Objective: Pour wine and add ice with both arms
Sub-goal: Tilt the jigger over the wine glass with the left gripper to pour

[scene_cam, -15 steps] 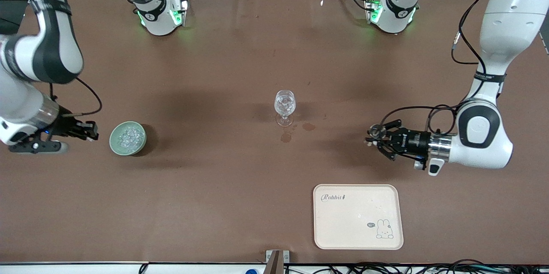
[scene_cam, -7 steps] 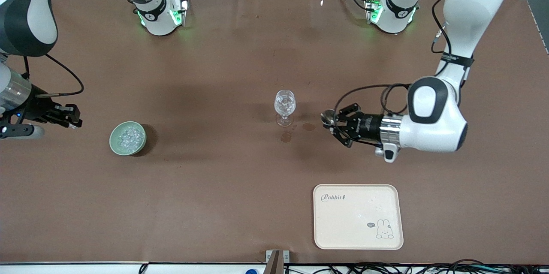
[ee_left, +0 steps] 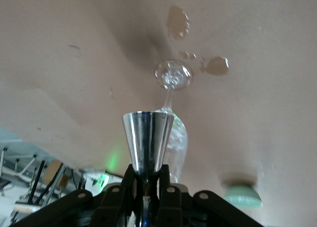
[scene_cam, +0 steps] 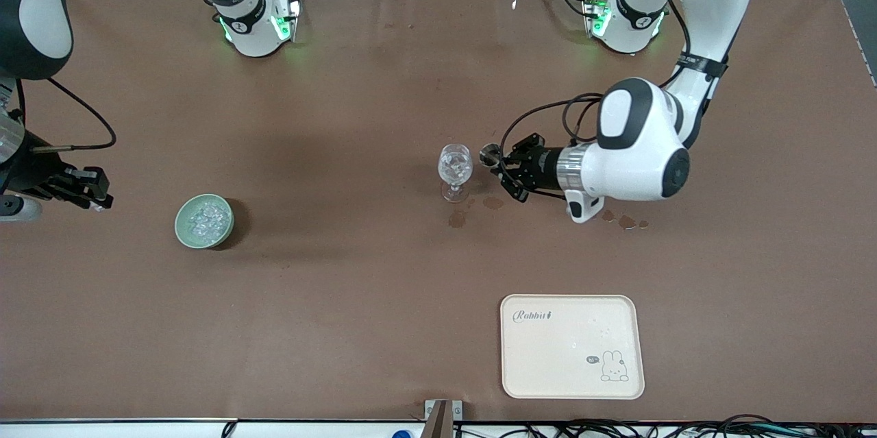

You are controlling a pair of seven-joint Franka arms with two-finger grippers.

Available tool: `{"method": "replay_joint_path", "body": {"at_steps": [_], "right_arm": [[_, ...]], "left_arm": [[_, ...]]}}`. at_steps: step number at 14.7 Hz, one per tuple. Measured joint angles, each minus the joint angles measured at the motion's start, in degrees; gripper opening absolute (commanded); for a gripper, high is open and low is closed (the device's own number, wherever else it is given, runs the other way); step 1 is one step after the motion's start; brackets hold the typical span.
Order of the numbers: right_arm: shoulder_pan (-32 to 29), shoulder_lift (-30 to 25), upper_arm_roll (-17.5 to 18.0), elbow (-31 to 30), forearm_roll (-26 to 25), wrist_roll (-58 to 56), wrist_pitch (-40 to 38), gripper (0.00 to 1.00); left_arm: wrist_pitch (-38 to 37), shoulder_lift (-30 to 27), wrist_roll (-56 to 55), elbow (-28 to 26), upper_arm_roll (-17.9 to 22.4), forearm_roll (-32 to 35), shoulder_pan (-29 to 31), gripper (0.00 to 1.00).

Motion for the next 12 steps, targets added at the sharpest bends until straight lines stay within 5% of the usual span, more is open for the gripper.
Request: {"method": "replay_joint_path", "body": {"at_steps": [12], "right_arm": [[-1.84,0.17,-0.45,7.12,-0.48,-3.07,-9.06,0.00]], "left_arm": [[2.23,-0.93,-17.75,1.85,0.00,16.54,-6.53,0.01]]}}
